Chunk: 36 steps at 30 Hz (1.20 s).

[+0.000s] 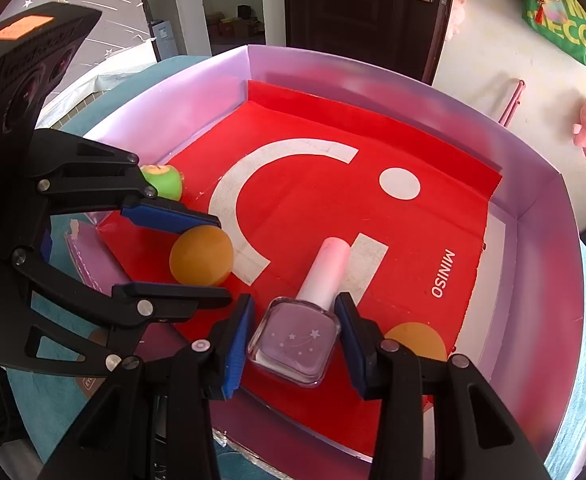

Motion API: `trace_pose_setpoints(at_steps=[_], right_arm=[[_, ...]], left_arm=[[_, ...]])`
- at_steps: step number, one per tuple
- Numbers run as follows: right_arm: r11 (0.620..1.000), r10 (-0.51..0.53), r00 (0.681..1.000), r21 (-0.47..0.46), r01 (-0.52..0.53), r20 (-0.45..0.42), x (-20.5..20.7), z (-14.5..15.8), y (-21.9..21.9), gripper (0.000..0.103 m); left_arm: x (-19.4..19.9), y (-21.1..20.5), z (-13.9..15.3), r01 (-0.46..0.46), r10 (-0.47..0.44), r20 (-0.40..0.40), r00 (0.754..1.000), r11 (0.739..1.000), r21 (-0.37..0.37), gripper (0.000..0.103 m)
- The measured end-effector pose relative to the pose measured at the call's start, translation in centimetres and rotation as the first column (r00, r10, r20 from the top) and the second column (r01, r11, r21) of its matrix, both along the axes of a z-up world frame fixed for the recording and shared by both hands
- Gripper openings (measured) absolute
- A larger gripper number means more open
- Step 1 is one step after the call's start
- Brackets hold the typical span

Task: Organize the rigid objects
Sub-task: 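Open left gripper to release the disc while right gripper releases the nail polish, then withdraw both open grippers from the box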

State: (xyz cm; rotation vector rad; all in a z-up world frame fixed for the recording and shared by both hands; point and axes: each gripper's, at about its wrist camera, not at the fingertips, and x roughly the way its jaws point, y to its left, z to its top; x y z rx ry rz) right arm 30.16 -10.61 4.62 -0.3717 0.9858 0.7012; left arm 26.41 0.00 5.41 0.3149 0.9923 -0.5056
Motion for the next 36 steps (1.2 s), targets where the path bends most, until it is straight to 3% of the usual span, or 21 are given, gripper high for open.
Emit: trace_pose_setpoints(at_steps=[2, 13, 21, 29, 34, 36], right_arm=[[1.000, 0.002, 1.000, 0.001, -0.002, -0.003, 0.0, 0.0, 0.0, 0.047], [1.000, -0.015, 1.000, 0.013, 0.015, -0.008, 0.1, 0.3, -0.5, 0.053], [0.998, -0.039, 0.999, 0.047, 0.038, 0.015, -0.4, 2.3, -1.5, 0.056], [0.989, -0.089, 0.992, 0.126, 0.077, 0.090, -2.9, 6.9, -3.2, 0.072], [0.973, -0.144, 0.981, 0.197, 0.116, 0.130, -5.3, 9.8, -4.6, 0.090], [0.966, -0.167, 0.974, 0.223, 0.132, 0.151, -6.7, 10.8, -5.3, 0.095]], left_arm=[[-0.1, -0.1, 0.0, 0.001, -0.001, 0.017, 1.000, 1.000, 0.013, 0.052], [-0.1, 0.5, 0.6, -0.025, 0.025, 0.035, 0.999, 1.000, -0.006, 0.054], [-1.5, 1.1, 2.9, -0.046, 0.053, 0.090, 0.995, 0.996, -0.071, 0.064], [-5.1, 2.2, 6.6, -0.096, 0.129, 0.188, 0.974, 0.980, -0.174, 0.074], [-8.1, 3.0, 9.1, -0.156, 0.224, 0.257, 0.940, 0.952, -0.262, 0.088], [-9.7, 3.4, 10.0, -0.169, 0.252, 0.285, 0.925, 0.943, -0.285, 0.088]])
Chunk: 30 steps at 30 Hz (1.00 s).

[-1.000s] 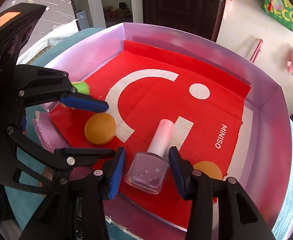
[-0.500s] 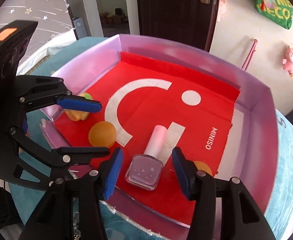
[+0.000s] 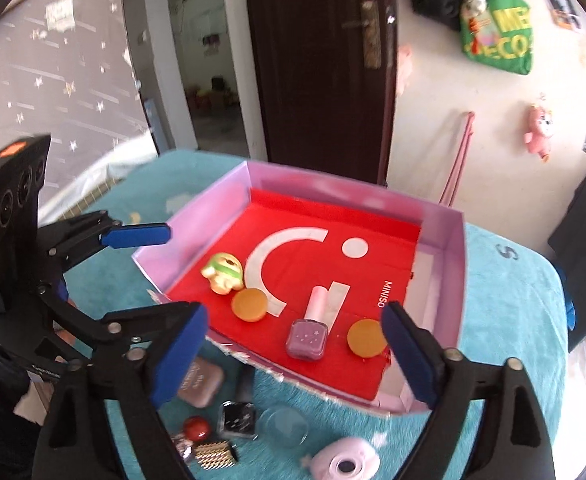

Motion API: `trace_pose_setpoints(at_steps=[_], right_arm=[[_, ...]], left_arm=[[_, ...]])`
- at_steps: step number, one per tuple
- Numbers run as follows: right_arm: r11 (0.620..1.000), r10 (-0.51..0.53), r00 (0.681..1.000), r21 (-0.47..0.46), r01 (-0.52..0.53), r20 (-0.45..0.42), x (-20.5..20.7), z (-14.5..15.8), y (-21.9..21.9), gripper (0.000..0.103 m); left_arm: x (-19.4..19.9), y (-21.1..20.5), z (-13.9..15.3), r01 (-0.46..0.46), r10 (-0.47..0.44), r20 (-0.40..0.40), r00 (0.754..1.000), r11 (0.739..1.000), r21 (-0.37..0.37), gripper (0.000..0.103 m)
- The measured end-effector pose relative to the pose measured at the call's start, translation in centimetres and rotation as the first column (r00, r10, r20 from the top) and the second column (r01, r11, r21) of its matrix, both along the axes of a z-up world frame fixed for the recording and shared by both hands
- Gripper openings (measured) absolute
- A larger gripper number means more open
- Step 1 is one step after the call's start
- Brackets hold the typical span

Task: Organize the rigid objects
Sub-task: 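Withdraw both open grippers from the box, then lower both open grippers toward the cosmetics lying on the rug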

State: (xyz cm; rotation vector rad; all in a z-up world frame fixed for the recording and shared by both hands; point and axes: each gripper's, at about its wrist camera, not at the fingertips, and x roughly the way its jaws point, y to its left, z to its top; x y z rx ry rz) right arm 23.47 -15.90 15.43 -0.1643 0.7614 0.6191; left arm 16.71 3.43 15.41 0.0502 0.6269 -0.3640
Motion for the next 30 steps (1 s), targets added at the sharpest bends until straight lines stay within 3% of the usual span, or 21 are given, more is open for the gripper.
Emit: trace_pose_setpoints(at_steps=[4, 7, 13, 22, 30], right_arm=[[0.999, -0.042, 0.997, 0.036, 0.040, 0.058, -3.1, 1.7, -1.2, 0.103], [0.995, -0.077, 0.993, 0.067, 0.071, 0.094, -5.3, 2.8, -2.1, 0.103], [0.984, -0.172, 0.968, 0.075, 0.160, 0.183, -10.1, 3.5, -3.7, 0.103], [0.960, -0.279, 0.930, 0.093, 0.264, 0.238, -16.1, 0.1, -5.0, 0.103], [0.939, -0.345, 0.911, 0.101, 0.330, 0.227, -18.1, -4.2, -5.4, 0.103]], left_arm=[[-2.7, 0.0, 1.1, -0.043, 0.044, 0.052, 0.998, 0.999, -0.030, 0.093], [-4.6, 0.2, 1.4, -0.074, 0.078, 0.069, 0.995, 0.996, -0.059, 0.094], [-8.1, -0.1, 0.3, -0.163, 0.167, 0.105, 0.980, 0.986, -0.046, 0.094], [-12.3, -0.6, -2.8, -0.218, 0.221, 0.103, 0.970, 0.975, -0.042, 0.094], [-13.2, -1.2, -6.5, -0.241, 0.243, 0.054, 0.969, 0.970, -0.029, 0.094]])
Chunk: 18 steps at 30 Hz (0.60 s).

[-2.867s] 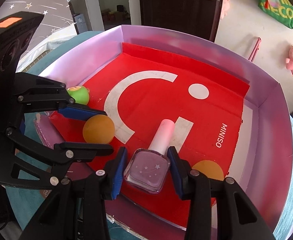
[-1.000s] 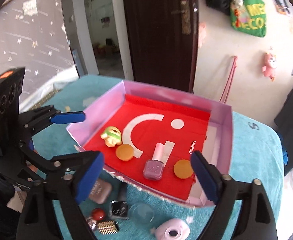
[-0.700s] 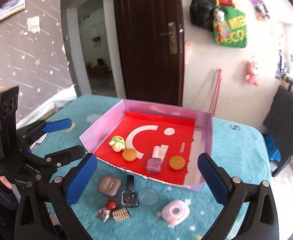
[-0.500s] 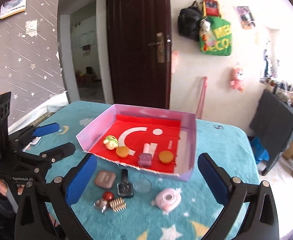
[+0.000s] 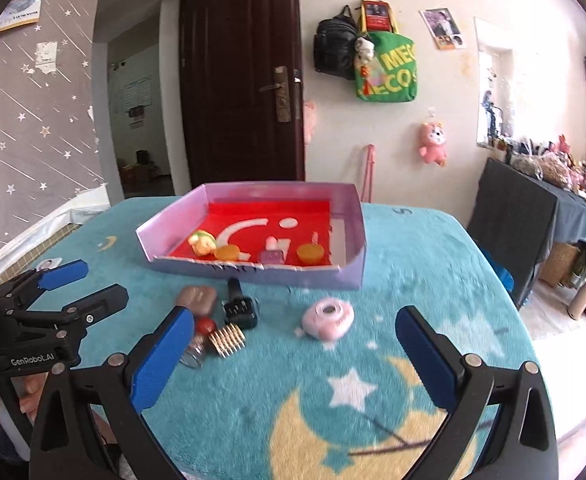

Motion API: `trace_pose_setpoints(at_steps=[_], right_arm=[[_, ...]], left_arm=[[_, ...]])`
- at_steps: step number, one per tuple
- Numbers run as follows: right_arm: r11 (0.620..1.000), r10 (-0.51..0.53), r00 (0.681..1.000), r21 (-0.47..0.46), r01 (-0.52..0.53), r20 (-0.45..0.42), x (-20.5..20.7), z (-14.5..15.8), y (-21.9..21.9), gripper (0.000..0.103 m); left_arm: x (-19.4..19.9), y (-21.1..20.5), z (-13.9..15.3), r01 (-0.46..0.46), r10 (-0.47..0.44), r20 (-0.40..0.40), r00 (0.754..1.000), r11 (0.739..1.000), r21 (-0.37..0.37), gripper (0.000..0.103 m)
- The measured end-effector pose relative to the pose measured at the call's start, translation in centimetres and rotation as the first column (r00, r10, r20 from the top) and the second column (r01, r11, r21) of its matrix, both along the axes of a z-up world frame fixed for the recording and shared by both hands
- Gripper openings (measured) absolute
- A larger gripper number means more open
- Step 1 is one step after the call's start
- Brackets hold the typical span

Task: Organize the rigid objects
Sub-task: 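Lower both open grippers toward the cosmetics lying on the rug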

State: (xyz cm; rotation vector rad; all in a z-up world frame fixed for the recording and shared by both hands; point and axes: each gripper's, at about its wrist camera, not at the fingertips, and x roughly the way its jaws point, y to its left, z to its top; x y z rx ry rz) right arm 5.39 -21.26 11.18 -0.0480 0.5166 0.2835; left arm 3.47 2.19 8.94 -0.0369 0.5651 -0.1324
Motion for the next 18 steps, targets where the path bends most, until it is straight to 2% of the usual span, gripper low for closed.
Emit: trace_pose_setpoints(at_steps=[4, 10, 18], right_arm=[[1.000, -0.015, 0.999, -0.008, 0.015, -0.029, 0.0, -2.0, 0.1, 0.103], [0.999, -0.043, 0.997, -0.011, 0.042, -0.061, 0.0, -4.7, 0.2, 0.103], [0.998, -0.060, 0.992, -0.013, 0.059, -0.109, 0.4, -7.3, 0.3, 0.103]], left_arm=[[-0.2, -0.3, -1.6, 0.000, -0.001, -0.035, 0.999, 1.000, -0.018, 0.094], [-0.6, -1.1, -3.6, -0.004, 0.005, -0.062, 0.998, 1.000, 0.016, 0.094], [-0.4, -0.8, -5.1, -0.008, 0.008, -0.101, 0.995, 1.000, 0.005, 0.094]])
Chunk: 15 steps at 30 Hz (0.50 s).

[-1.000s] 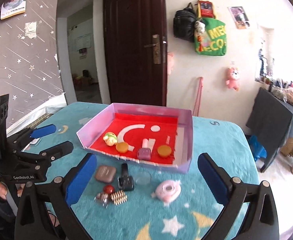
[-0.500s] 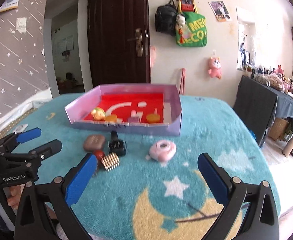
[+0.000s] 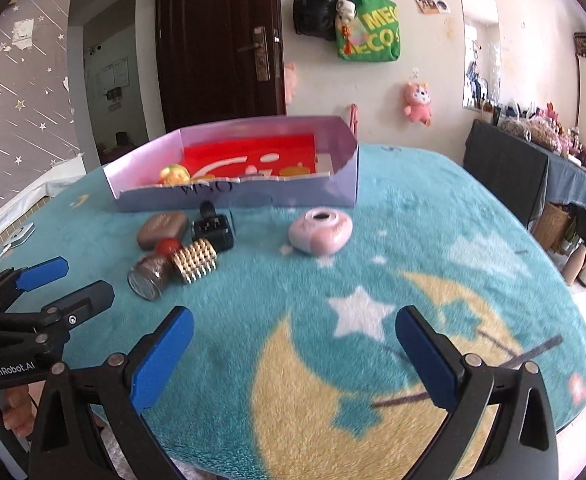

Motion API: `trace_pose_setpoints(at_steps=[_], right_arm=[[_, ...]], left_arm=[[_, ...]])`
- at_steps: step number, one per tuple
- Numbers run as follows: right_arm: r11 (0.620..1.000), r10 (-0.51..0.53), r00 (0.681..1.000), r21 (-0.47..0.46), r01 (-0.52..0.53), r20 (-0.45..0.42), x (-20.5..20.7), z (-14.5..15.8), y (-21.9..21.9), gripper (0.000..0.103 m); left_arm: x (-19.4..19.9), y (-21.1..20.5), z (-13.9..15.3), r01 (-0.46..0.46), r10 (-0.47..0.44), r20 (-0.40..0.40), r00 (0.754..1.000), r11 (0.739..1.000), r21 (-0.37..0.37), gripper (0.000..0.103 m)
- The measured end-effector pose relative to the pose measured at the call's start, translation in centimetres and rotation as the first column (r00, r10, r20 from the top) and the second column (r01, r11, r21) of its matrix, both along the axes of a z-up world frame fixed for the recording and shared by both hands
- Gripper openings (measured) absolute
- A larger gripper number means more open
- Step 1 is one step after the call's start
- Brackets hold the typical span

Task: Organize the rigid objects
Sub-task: 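Lower both open grippers toward the cosmetics lying on the rug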

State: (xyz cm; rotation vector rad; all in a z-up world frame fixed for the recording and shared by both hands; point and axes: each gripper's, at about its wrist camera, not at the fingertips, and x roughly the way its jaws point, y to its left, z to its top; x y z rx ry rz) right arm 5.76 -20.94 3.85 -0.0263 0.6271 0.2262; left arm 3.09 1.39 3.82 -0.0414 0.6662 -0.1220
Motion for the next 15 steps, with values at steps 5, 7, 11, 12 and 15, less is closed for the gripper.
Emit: trace_pose_setpoints(at_steps=[5, 7, 11, 12, 15], right_arm=[[1.000, -0.007, 1.000, 0.006, 0.007, -0.028, 0.2, -1.2, -0.2, 0.103], [1.000, -0.009, 0.999, 0.009, 0.010, -0.033, 0.3, -1.2, -0.3, 0.103], [1.000, -0.015, 0.999, 0.012, 0.016, -0.037, 0.4, -1.4, -0.5, 0.103], [1.000, -0.017, 0.999, 0.012, 0.017, -0.038, 0.4, -1.4, -0.6, 0.103], [1.000, -0.022, 0.999, 0.011, 0.022, -0.041, 0.6, -1.3, -0.9, 0.103]], left_arm=[[0.1, 0.2, -0.1, -0.003, 0.003, -0.001, 1.000, 1.000, -0.006, 0.094], [0.2, 0.2, -0.1, -0.001, 0.001, 0.000, 1.000, 1.000, -0.007, 0.094], [0.8, -0.2, 0.3, 0.009, -0.009, -0.002, 1.000, 1.000, -0.016, 0.094], [1.2, -0.4, 0.4, 0.012, -0.012, -0.004, 1.000, 1.000, -0.022, 0.094], [2.1, -1.0, 0.8, 0.022, -0.023, -0.011, 1.000, 0.999, -0.043, 0.094]])
